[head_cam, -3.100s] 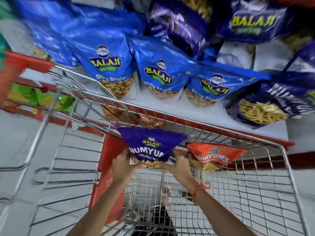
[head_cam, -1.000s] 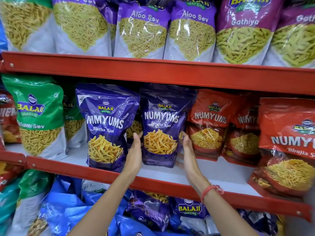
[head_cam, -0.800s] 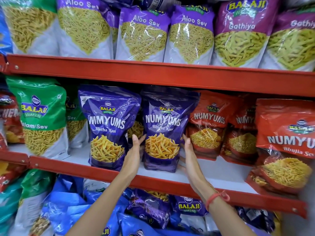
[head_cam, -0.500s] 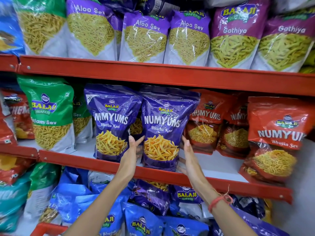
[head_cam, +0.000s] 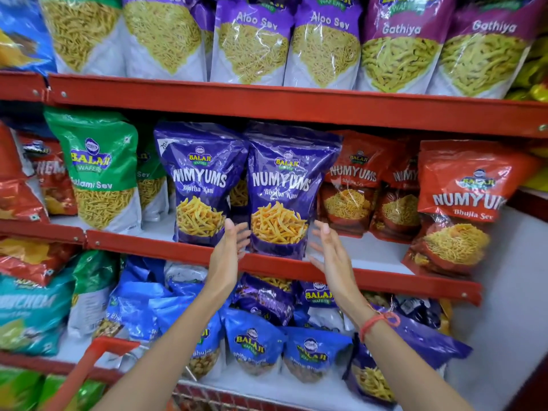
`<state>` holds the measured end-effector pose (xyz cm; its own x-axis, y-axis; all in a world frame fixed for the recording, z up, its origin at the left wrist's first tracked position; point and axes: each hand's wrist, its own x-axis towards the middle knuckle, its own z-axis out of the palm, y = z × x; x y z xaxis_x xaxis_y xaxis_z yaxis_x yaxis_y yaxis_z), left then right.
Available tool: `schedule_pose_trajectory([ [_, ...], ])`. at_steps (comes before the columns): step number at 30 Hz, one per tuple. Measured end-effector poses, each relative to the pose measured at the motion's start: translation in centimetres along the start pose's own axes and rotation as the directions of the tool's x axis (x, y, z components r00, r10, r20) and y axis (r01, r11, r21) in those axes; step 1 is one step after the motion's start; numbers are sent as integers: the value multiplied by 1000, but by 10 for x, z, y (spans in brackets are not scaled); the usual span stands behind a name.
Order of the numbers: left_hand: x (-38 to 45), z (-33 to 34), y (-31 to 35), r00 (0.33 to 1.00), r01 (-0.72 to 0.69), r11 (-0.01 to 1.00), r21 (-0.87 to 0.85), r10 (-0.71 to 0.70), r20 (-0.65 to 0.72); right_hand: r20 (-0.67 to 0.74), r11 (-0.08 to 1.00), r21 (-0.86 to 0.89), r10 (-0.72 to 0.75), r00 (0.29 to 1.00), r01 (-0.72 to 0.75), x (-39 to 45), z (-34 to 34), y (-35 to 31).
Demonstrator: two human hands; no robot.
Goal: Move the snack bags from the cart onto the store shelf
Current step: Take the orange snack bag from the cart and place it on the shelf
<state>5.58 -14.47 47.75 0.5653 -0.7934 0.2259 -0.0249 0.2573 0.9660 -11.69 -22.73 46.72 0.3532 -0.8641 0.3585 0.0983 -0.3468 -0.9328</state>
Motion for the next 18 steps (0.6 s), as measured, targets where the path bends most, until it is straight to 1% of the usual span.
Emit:
schedule_pose_trajectory([
  [2, -15, 0, -4, 1000, -15, 1000, -16, 15, 13, -37, 999, 34, -5, 999, 7, -16, -2, -2],
  [4, -31, 2, -12, 1000, -12, 1000, -23, 12, 21, -60, 1000, 13, -13, 998, 14, -34, -4, 2],
  [6, -52, 4, -26, 999, -7, 1000, 13, 7, 42, -65, 1000, -12, 2, 998, -3, -55, -8, 16],
  [9, -88, 6, -61, 996, 5, 997, 83, -12, 90, -84, 998, -3, 60, 995, -61, -92, -17, 42],
  [12, -124, 5, -106, 984, 54, 981, 186, -83, 156, -107, 988, -32, 150, 983, -154, -131, -29, 71],
  [14, -148, 6, -133, 975, 104, 968, 230, -144, 167, -123, 971, -80, 213, 969, -223, -157, -42, 94],
  [18, -189, 8, -183, 932, 215, 912, 349, -298, 205, -219, 901, -198, 343, 913, -386, -204, -75, 140],
])
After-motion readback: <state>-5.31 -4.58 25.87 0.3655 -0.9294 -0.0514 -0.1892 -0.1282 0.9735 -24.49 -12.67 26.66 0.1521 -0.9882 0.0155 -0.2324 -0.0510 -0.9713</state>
